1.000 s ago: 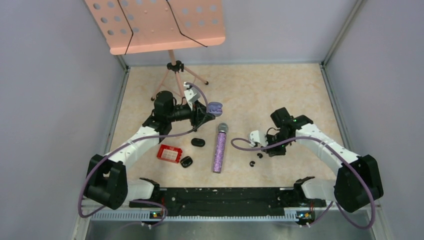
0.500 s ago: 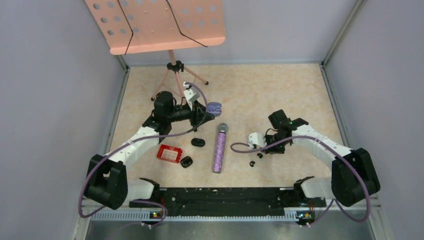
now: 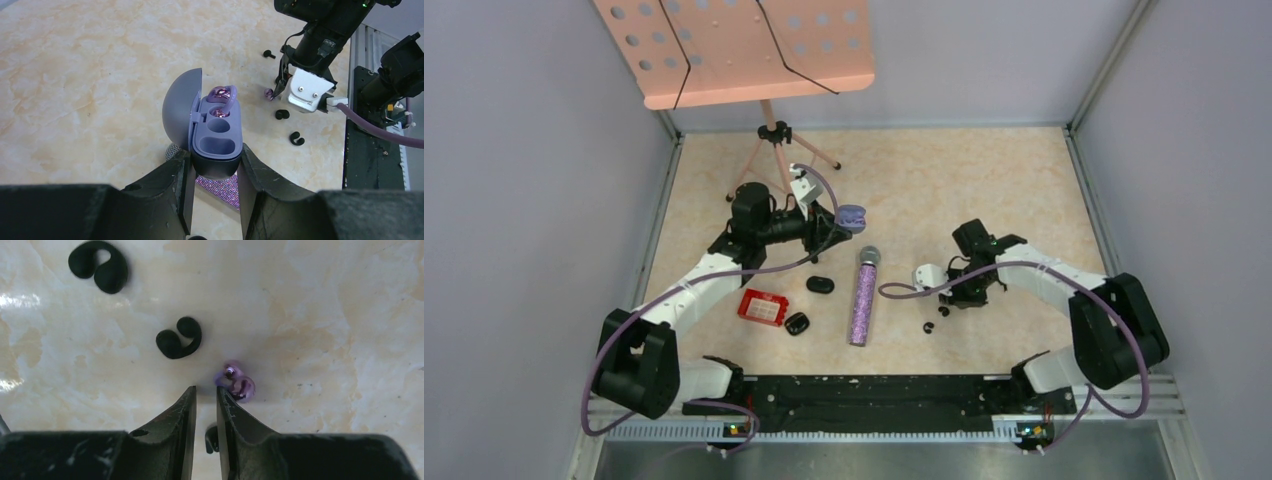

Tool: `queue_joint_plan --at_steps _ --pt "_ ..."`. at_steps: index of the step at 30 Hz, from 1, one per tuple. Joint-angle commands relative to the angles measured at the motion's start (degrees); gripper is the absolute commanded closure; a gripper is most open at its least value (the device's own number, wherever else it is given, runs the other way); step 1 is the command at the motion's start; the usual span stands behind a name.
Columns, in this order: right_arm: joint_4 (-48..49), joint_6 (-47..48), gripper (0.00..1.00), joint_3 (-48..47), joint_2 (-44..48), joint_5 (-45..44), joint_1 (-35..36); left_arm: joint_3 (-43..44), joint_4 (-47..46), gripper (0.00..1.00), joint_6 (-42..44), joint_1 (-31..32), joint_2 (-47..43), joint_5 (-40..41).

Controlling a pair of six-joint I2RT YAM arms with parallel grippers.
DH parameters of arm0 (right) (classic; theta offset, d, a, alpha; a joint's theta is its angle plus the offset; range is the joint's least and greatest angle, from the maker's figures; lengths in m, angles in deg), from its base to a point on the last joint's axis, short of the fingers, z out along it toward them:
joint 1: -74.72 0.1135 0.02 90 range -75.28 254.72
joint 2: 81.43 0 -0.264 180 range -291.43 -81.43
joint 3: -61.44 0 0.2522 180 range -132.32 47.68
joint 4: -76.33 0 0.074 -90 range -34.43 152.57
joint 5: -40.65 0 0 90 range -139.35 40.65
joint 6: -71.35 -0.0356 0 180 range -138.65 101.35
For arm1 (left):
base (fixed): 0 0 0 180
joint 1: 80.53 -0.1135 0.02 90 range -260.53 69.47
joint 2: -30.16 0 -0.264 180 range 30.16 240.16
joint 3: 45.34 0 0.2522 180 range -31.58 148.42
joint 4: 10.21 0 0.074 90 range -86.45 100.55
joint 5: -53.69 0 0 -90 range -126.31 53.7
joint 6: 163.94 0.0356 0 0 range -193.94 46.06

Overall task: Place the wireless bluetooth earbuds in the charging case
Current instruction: Move the earbud to the center of the board, then pick up the earbud from the center of the board.

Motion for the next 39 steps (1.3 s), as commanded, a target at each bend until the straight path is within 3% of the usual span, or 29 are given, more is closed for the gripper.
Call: queue_joint_plan --at_steps 1,6,15,18,22,27,39 --pt "6.22 -4.27 0.78 -4.06 -5.12 6.63 3.11 0.42 -1.67 1.00 -0.36 -0.23 -0.41 0.10" --pt "14.22 -19.26 0.77 -13.17 -11.58 9.12 4.56 0.98 -1.00 1.00 -0.23 -0.23 -0.47 0.09" --pt "9.52 -25.95 0.77 -18.76 -9.69 15.49 1.38 0.14 0.46 1.00 0.36 -1.09 -1.77 0.54" --pt "10.40 -28.86 0.76 -18.25 -8.46 13.40 1.19 -0.06 0.55 1.00 0.21 -1.29 -1.91 0.64" --pt "11.88 -41.97 0.77 -20.63 -11.44 8.16 1.13 -0.14 0.55 1.00 -0.70 -1.45 -1.95 0.84" --pt "13.17 -60.39 0.72 -24.90 -15.33 9.04 1.07 -0.26 0.92 1.00 -1.56 -1.66 -2.41 1.37" --pt "12.74 -62.15 0.93 -27.35 -20.06 9.55 6.77 -3.16 -0.39 1.00 -9.24 -4.25 -4.96 6.12"
